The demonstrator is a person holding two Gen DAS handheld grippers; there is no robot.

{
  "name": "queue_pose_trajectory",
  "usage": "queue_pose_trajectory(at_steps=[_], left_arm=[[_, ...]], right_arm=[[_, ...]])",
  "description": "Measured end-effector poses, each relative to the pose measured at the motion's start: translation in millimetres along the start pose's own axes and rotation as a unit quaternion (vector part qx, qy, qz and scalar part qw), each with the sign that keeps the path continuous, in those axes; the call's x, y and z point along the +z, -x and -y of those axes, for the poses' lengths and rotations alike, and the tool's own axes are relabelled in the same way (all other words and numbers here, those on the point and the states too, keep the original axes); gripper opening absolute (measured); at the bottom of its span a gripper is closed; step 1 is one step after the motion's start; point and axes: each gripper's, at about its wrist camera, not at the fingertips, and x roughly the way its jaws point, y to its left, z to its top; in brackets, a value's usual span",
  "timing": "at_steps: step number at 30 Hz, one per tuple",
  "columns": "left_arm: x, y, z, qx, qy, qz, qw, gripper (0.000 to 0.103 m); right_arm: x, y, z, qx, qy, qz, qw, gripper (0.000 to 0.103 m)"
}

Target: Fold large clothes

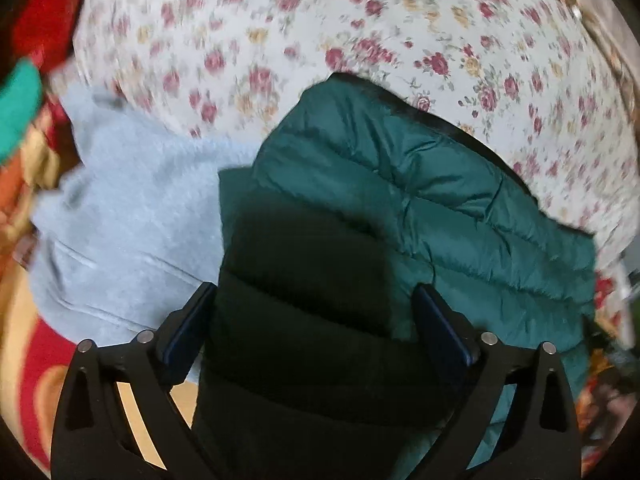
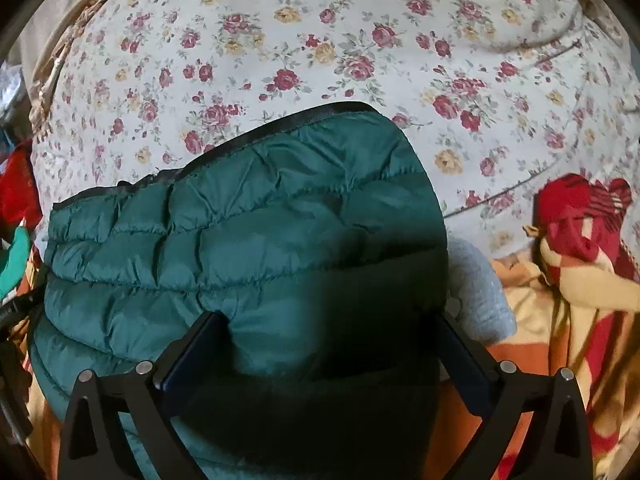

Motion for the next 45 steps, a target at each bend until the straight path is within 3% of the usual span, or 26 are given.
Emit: queue_pose_trajectory(at_steps=[6,13,18,22,25,27,28,29,32,35,41,45], left_arm=[[0,-10,-15,-0.055,0.025,-0.013,0.9981,0.102],[3,-29,-33,-0.128,0.061,-0.059,0.9880,0.103],[5,-46,-27,-0.131,0.057,-0.084,0.9862,0.103],[7,-51,-15,-0.111,0.058,-0.093,0.9878,0.103],[3,-39,-5,-0.111,0.045,-0.066,0.9906,0.085],[-1,-23,8,-0.099,0.016,-0.045,0.9939,0.066],[-3,-19,15,-0.096,0.010,-0.040,0.9945,0.062],[-5,-10,20,-0.095,0.003,-0.033,0.9949,0.054],[-8,11,27,-0.100,0.004,-0.027,0.9946,0.042],[-10,34,27,-0.114,0.005,-0.030,0.9930,0.037],[-46,115,18,-0.148,-0.025,-0.053,0.9873,0.035],[-80,140,5,-0.134,-0.024,-0.086,0.9869,0.036]], right_arm=[[2,-3,24,0.014,-0.040,-0.003,0.999,0.103],[-3,-28,47,0.102,-0.090,-0.042,0.990,0.103],[-4,-53,55,0.171,-0.120,-0.065,0.976,0.103],[-6,-54,50,0.187,-0.131,-0.065,0.972,0.099],[-10,-38,44,0.188,-0.128,-0.050,0.972,0.073],[-13,-20,42,0.197,-0.125,-0.044,0.971,0.053],[-12,-16,38,0.199,-0.122,-0.043,0.971,0.049],[-13,-9,35,0.213,-0.121,-0.040,0.969,0.035],[-13,20,18,0.222,-0.102,-0.026,0.969,0.033],[-16,49,6,0.233,-0.094,-0.020,0.968,0.033],[-49,113,-1,0.268,-0.079,-0.036,0.960,0.033],[-91,130,9,0.290,-0.102,-0.071,0.949,0.034]])
